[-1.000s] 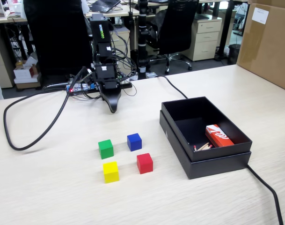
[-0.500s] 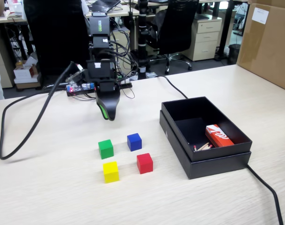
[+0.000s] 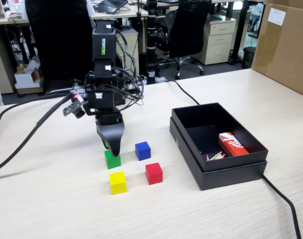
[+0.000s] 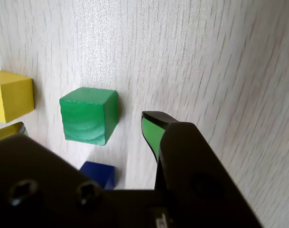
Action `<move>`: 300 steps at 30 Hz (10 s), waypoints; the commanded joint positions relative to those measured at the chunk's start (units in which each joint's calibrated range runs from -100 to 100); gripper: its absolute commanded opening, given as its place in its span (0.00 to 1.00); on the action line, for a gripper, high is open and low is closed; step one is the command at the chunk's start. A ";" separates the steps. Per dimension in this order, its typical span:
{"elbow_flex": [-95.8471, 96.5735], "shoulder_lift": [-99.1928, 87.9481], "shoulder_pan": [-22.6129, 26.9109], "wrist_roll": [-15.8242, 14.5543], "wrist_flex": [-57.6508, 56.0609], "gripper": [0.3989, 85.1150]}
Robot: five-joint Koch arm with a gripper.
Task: Put the green cube on top of the red cube
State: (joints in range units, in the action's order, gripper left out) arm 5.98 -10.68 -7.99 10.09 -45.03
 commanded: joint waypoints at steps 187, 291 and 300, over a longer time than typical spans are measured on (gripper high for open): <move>91.39 -87.71 9.91 -10.74 48.18 0.57; 91.30 -87.71 9.91 -10.74 48.18 0.57; 91.30 -87.71 9.87 -10.74 48.18 0.57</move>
State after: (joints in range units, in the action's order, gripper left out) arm 96.81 -98.96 1.93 -0.76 5.69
